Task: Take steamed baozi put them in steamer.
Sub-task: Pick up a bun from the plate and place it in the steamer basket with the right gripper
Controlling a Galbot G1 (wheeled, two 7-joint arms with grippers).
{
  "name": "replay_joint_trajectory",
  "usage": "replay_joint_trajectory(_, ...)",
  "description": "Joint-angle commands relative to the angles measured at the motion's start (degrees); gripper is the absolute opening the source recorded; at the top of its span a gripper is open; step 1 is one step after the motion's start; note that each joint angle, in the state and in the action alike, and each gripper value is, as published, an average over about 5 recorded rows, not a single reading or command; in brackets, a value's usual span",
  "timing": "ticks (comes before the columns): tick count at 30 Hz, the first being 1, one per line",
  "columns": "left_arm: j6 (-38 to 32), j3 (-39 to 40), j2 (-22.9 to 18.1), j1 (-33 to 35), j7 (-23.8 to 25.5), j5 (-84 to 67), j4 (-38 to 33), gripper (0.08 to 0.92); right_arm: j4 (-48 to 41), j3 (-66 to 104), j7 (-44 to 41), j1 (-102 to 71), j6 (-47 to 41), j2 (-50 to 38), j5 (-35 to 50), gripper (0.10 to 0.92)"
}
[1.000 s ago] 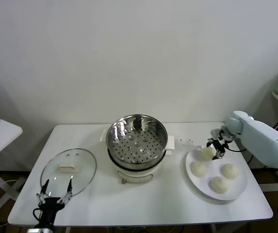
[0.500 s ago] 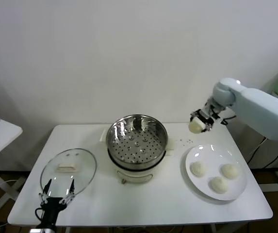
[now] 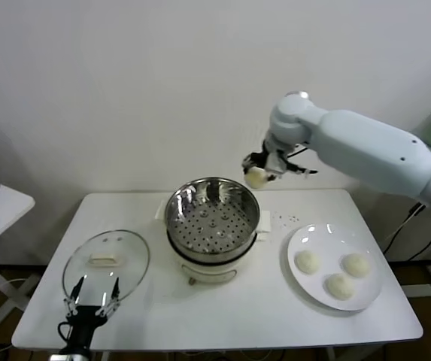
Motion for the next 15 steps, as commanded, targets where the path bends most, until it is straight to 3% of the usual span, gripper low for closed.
replay_joint_trajectory(1,0.4,-0.1,-0.2,0.0,0.0,0.4,-0.5,0.823,-2.0,0.7,-0.1,-4.0,2.9,9.8,-7.8,0.713)
replay_joint_trajectory(15,0.6,-1.3,0.7,1.1,-0.1,-0.6,-0.9,0.823,-15.5,4.0,0.5,-13.0,4.6,17.2,-17.1,0.721)
